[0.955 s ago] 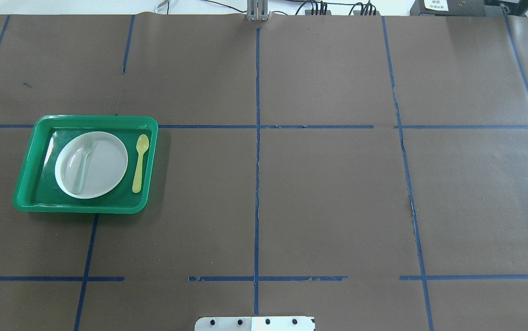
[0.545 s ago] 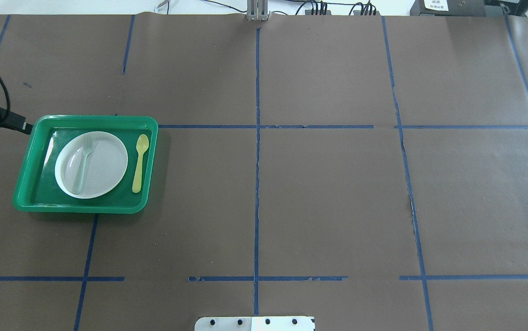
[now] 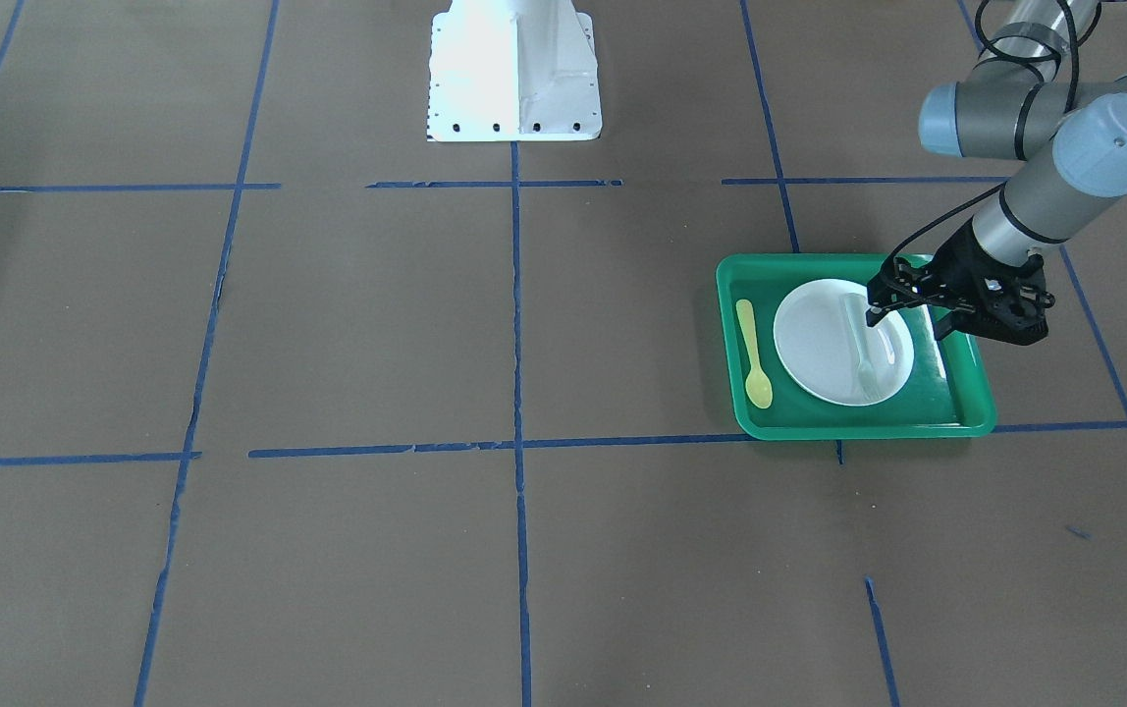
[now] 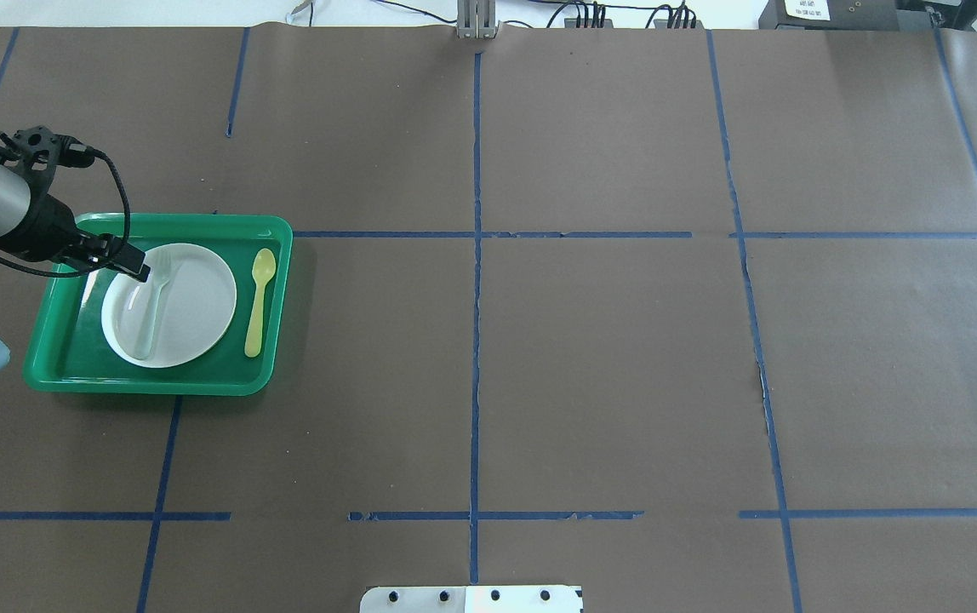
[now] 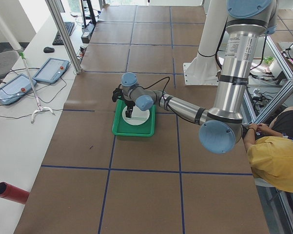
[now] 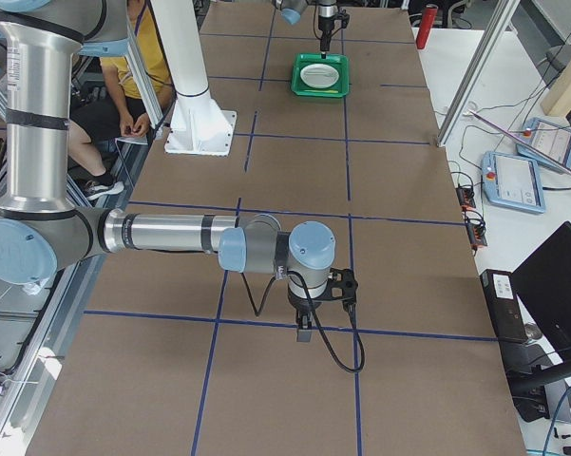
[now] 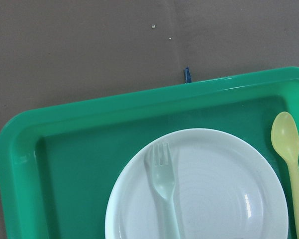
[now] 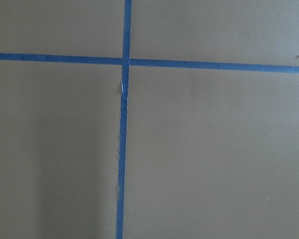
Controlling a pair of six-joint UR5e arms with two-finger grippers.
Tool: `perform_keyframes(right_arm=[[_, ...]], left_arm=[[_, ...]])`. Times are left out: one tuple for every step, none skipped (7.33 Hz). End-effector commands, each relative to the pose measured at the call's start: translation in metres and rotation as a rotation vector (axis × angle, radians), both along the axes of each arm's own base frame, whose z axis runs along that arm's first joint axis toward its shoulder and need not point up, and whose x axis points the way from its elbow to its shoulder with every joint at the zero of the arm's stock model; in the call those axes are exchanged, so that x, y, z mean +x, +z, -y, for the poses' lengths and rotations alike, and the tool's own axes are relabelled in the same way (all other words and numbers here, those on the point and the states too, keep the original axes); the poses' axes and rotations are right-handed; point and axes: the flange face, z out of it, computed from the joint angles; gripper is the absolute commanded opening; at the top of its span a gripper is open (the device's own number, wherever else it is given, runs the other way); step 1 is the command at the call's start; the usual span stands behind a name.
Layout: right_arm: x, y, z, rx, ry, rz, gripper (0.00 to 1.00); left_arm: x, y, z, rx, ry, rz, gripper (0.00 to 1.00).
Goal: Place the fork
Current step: 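Move the left gripper over the white fork on the plate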
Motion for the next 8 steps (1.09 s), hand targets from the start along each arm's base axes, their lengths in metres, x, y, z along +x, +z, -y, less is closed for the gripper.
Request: perform_keyframes(right_arm=[[0.0, 0.0, 0.0, 0.0, 0.0, 0.0, 1.0], [0.0, 0.0, 0.0, 0.0, 0.0, 0.0, 1.0], [0.0, 0.0, 0.0, 0.0, 0.0, 0.0, 1.0], [0.0, 0.0, 0.0, 0.0, 0.0, 0.0, 1.0], [0.0, 0.0, 0.0, 0.0, 0.0, 0.0, 1.0], [0.0, 0.0, 0.0, 0.0, 0.0, 0.0, 1.0], [0.0, 0.0, 0.0, 0.001, -0.001, 0.0, 1.0], [0.0, 0.0, 0.0, 0.0, 0.0, 0.0, 1.0]], left_arm=[[0.025, -0.001, 0.0, -0.013, -0.008, 0.022, 0.94], [0.031, 0.011, 0.0, -0.051, -0.02, 0.035, 0.97], [0.038, 0.018, -0.002, -0.061, -0.009, 0.045, 0.97], [0.05, 0.019, -0.006, -0.062, 0.011, 0.047, 0.97], [0.058, 0.016, 0.001, -0.065, 0.012, 0.046, 0.97], [0.068, 0.022, 0.012, -0.073, 0.015, 0.056, 0.96], [0.067, 0.024, 0.012, -0.075, 0.014, 0.06, 0.91], [0.065, 0.029, 0.009, -0.081, 0.015, 0.066, 0.82]])
